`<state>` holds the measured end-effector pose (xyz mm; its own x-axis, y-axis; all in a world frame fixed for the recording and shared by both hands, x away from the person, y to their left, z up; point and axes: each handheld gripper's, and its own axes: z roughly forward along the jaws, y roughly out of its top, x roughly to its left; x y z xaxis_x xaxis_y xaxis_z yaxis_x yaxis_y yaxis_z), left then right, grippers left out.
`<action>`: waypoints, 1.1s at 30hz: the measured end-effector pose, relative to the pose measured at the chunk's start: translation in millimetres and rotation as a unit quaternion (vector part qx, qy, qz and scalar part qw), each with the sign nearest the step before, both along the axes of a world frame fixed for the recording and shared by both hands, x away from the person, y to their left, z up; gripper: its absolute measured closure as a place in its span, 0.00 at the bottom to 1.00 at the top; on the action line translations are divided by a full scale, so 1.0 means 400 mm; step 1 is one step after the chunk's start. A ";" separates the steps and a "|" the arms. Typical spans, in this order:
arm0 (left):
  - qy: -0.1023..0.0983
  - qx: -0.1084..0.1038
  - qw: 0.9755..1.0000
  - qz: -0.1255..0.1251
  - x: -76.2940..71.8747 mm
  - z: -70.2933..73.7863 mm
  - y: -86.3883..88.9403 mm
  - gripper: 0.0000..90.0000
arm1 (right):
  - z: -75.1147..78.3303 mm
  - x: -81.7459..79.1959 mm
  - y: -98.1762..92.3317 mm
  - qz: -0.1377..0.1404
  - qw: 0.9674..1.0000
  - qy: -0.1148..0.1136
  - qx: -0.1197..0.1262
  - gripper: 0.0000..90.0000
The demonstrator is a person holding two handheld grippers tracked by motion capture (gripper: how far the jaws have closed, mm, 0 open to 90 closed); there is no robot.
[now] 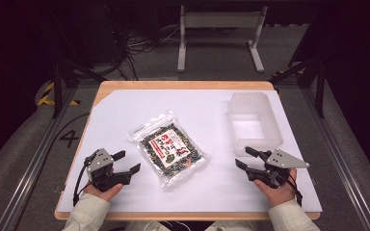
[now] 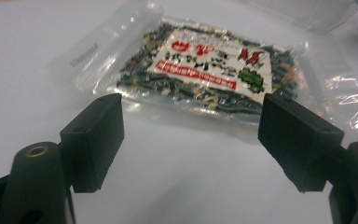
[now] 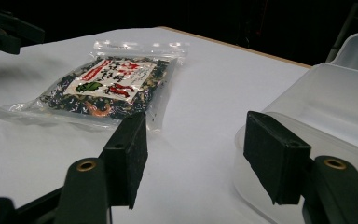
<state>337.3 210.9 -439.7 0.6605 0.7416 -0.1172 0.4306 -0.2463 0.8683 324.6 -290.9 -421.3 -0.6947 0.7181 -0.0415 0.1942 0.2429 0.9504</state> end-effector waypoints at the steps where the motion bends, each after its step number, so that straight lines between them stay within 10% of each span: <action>1: 0.008 0.002 1.000 0.005 0.003 0.001 -0.001 0.25 | 0.000 0.000 0.000 0.001 1.000 0.001 -0.002 0.45; 6: 0.013 -0.041 0.999 -0.002 0.010 0.039 0.006 0.24 | -0.004 -0.005 0.006 0.008 1.000 -0.003 -0.012 0.44; 20: -0.037 -0.062 0.997 0.008 0.115 0.128 0.002 0.17 | -0.010 -0.002 0.012 0.008 0.999 0.003 -0.031 0.45; 33: -0.070 -0.071 0.994 0.033 0.212 0.121 0.015 0.17 | -0.011 0.004 0.015 0.013 0.999 0.010 -0.036 0.43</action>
<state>422.0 216.9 -391.2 0.6287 0.7660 -0.1341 0.3135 -0.0918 0.9452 326.3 -284.7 -425.9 -0.7144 0.6954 -0.0778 0.2064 0.3156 0.9262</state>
